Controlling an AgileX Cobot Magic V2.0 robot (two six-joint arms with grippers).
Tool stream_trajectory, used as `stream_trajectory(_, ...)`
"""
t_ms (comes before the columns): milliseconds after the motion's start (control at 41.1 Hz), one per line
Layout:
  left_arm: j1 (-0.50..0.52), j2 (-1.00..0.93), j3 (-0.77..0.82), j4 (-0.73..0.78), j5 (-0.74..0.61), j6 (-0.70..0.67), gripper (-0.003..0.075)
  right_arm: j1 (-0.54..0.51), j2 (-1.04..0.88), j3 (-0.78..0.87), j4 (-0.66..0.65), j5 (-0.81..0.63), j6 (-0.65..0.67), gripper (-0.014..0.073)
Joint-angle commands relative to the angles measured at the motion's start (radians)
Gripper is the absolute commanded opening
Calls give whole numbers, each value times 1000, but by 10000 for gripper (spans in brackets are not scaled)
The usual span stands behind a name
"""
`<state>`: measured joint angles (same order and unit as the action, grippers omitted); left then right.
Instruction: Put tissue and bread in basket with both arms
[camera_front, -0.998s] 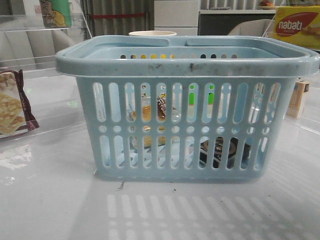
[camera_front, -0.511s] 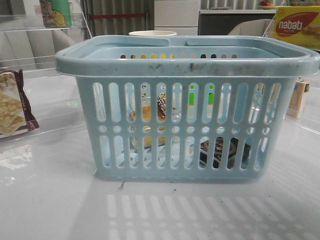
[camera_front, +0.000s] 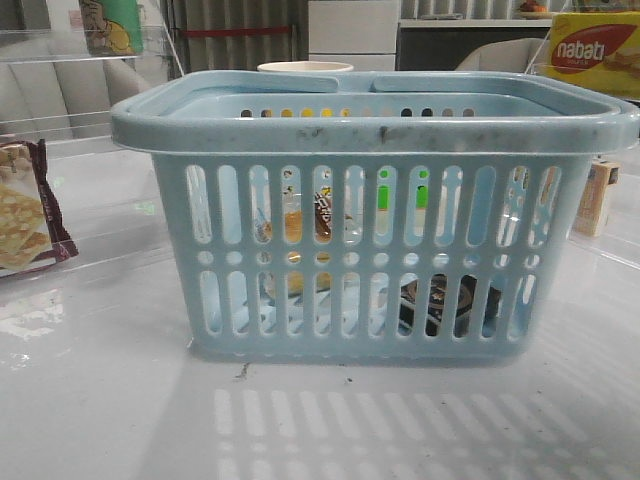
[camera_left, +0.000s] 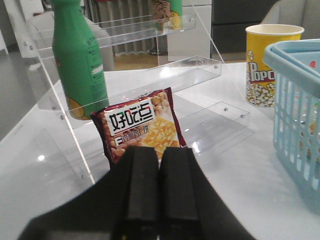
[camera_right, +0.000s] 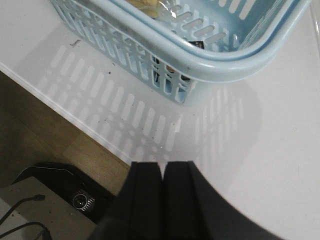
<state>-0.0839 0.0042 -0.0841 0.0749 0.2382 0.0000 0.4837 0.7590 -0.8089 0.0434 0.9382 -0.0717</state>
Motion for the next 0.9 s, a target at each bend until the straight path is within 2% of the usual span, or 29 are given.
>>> stream_trajectory(0, 21, -30, 36, -10, -189, -13, 95, -1, -3, -26, -7, -57, -7, 55)
stream_trajectory(97, 27, -28, 93, -12, -277, -13, 95, -1, -3, -26, -7, -57, -7, 55)
stream_trajectory(877, 27, -26, 91, -12, -258, -13, 95, -1, -3, -26, -7, -54, -7, 55)
